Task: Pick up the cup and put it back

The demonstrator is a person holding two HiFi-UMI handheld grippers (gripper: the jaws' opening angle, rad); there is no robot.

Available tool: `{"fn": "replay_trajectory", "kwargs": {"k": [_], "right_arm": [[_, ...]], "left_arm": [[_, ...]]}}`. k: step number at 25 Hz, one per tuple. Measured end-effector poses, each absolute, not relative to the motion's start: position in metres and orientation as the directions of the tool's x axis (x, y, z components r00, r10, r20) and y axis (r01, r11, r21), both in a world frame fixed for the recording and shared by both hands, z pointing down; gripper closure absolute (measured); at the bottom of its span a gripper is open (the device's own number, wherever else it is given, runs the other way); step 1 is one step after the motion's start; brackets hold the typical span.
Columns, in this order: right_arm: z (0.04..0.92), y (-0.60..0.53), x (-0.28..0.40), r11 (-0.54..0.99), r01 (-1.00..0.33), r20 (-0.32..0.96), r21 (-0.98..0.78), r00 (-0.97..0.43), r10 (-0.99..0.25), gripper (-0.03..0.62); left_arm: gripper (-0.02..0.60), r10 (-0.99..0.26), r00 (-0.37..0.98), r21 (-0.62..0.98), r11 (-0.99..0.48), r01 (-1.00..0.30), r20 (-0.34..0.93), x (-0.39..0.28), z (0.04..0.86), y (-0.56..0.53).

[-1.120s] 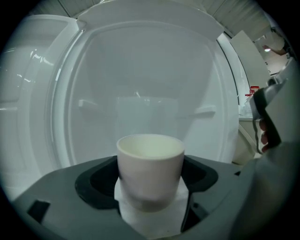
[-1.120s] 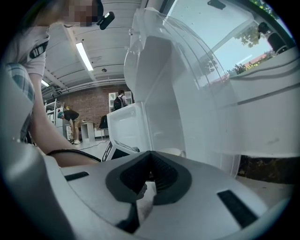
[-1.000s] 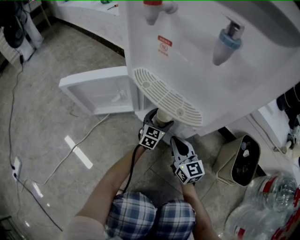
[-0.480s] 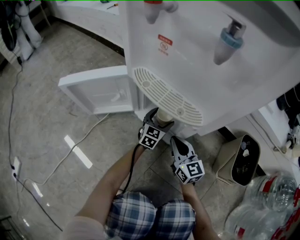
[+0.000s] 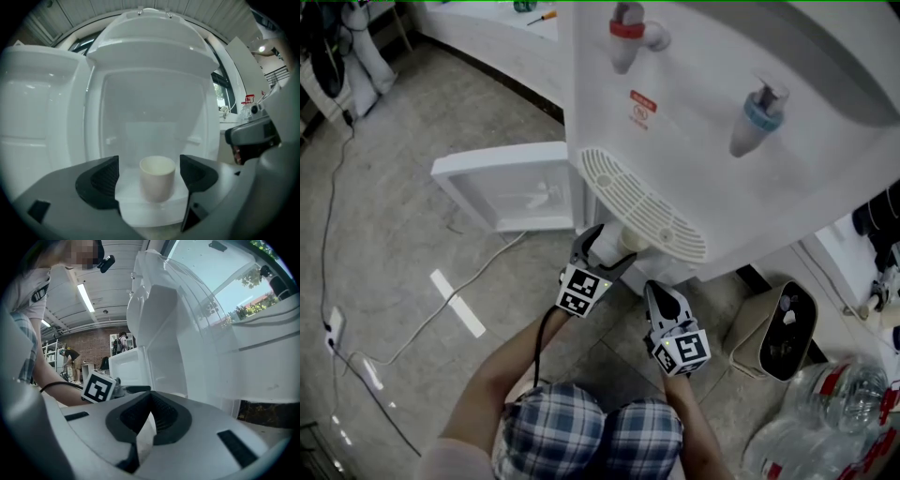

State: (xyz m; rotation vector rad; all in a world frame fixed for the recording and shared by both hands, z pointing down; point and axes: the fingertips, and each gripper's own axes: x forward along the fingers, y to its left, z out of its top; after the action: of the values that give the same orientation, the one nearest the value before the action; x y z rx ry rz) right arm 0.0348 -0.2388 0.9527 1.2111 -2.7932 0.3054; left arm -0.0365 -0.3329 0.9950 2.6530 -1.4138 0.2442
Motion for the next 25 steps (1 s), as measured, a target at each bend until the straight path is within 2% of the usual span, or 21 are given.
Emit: {"fn": "replay_trajectory", "kwargs": {"k": [6, 7, 8, 10, 13, 17, 25], "right_arm": [[0.924, -0.221, 0.031, 0.643, -0.737, 0.202, -0.209, -0.676, -0.709, 0.577], [0.916, -0.215, 0.031, 0.640, -0.737, 0.216, -0.216, -0.676, -0.705, 0.577], [0.907, -0.208, 0.032, 0.637, -0.739, 0.231, -0.221, -0.674, -0.702, 0.577], [0.884, -0.192, 0.037, 0.625, -0.749, 0.257, -0.219, -0.662, -0.704, 0.577], [0.833, -0.176, 0.051, 0.595, -0.774, 0.265, -0.219, -0.634, -0.727, 0.577], [0.752, -0.169, 0.072, 0.537, -0.813, 0.281, -0.226, -0.582, -0.763, 0.577], [0.566, -0.147, 0.100, 0.478, -0.849, 0.292, -0.224, -0.526, -0.799, 0.577]], "left_arm": [[0.179, -0.815, 0.528, 0.054, -0.532, -0.845, 0.238, -0.085, 0.930, -0.298], [0.226, -0.819, 0.516, 0.057, -0.519, -0.853, 0.251, -0.093, 0.916, -0.291], [0.309, -0.824, 0.499, 0.055, -0.504, -0.862, 0.268, -0.100, 0.901, -0.283], [0.423, -0.830, 0.469, 0.020, -0.486, -0.874, 0.302, -0.113, 0.870, -0.263], [0.508, -0.836, 0.453, -0.056, -0.491, -0.869, 0.310, -0.125, 0.809, -0.236], [0.552, -0.853, 0.420, -0.052, -0.456, -0.888, 0.310, -0.136, 0.718, -0.214], [0.555, -0.853, 0.429, 0.036, -0.439, -0.898, 0.298, -0.127, 0.538, -0.178]]}}
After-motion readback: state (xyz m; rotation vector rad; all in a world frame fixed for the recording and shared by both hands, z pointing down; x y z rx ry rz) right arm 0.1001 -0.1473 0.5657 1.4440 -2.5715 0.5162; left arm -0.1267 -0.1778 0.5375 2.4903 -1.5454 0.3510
